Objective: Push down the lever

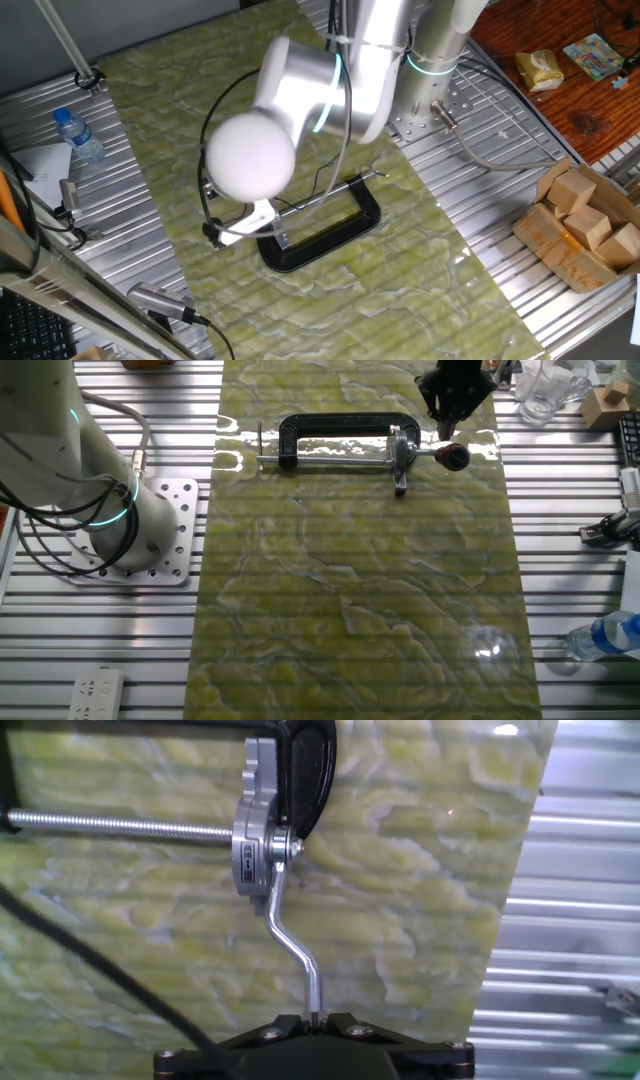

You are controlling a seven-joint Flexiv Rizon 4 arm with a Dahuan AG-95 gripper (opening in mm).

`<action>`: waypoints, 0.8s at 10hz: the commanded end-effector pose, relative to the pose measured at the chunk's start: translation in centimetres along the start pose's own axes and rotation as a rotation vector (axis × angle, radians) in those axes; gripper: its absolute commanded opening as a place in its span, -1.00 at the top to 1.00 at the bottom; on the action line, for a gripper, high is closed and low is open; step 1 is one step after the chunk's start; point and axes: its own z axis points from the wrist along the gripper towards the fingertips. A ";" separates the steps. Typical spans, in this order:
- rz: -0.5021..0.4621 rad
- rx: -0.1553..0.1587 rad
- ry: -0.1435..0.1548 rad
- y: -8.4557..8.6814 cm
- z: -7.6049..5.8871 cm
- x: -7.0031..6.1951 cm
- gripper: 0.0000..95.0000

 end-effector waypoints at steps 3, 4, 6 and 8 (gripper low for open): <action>0.001 0.000 0.044 0.1 0.1 0.1 1.00; -0.003 0.003 0.051 0.2 0.2 0.1 1.00; -0.014 0.016 0.052 0.2 0.6 0.1 1.00; -0.021 0.028 0.051 0.4 1.1 0.1 1.00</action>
